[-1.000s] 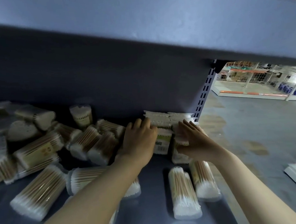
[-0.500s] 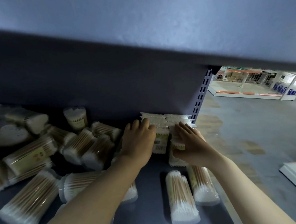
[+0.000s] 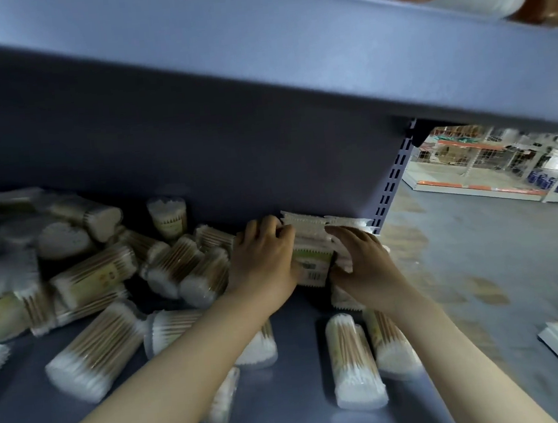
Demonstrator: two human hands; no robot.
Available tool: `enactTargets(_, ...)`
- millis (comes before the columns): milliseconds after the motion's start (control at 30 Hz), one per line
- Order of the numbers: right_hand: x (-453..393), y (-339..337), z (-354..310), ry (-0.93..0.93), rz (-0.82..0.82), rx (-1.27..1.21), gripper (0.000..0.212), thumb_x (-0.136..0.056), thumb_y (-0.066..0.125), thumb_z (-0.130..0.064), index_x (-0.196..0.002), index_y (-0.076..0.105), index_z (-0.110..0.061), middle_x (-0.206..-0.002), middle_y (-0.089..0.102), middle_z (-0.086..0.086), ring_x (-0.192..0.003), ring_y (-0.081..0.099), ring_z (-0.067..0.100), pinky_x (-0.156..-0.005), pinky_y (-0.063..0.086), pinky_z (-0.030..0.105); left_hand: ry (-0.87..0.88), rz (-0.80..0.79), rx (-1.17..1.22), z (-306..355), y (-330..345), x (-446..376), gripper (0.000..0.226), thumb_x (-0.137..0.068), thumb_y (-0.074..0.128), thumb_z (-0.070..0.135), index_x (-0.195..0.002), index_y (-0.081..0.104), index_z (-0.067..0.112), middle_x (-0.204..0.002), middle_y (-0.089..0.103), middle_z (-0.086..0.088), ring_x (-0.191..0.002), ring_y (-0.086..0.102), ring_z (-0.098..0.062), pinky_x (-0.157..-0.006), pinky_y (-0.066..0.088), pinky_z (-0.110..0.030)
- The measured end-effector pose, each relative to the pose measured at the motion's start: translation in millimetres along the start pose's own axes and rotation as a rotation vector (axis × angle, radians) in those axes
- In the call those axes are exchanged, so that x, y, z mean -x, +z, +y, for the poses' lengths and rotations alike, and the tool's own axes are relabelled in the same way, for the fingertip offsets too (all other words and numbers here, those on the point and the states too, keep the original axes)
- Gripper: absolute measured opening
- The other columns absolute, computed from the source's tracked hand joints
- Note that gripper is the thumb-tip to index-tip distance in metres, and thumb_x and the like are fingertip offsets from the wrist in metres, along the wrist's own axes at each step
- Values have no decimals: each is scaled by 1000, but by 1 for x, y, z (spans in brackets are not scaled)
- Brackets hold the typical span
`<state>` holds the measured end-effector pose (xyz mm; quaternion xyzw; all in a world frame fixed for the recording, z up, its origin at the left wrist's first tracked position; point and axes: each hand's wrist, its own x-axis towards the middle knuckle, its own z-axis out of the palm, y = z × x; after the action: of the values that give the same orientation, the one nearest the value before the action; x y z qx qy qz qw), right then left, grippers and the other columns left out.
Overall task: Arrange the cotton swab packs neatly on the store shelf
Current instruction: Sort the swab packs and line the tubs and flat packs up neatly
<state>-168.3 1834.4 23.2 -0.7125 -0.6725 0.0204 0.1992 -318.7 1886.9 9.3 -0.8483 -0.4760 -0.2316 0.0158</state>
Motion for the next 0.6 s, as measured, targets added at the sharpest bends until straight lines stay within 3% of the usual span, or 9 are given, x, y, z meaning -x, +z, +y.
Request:
enactTargets(167, 6, 3, -25, 16, 122, -80, 47, -80, 54, -4, -125, 55, -19, -129, 53, 2, -118, 47, 21, -87, 32, 19, 2, 55, 88, -17, -15, 23, 35, -94, 41, 33, -127, 49, 25, -128, 46, 3, -118, 42, -22, -90, 35, -30)
enactTargets(333, 15, 8, -53, 18, 103, -77, 35, -82, 54, -6, -115, 62, -16, -119, 61, 4, -108, 53, 23, -77, 31, 19, 9, 92, 162, -37, -34, 51, 52, -82, 26, 41, -103, 65, 15, -103, 67, -7, -87, 65, -31, -65, 52, -36)
enactTargets(467, 23, 11, -83, 27, 117, -122, 29, -82, 54, -7, -108, 64, -17, -110, 66, 2, -100, 58, 23, -80, 40, 25, -20, 77, 119, -60, -51, 79, 27, -92, 43, 34, -112, 60, 26, -113, 62, 5, -101, 58, -20, -65, 36, -27)
enactTargets(600, 30, 17, -118, -20, 131, -158, 29, -82, 54, -7, -107, 66, -15, -103, 69, 5, -92, 61, 24, -77, 45, 29, -60, 77, 142, -85, -69, 104, 22, -88, 48, 26, -101, 64, 20, -103, 60, 1, -94, 57, -24, -68, 40, -31)
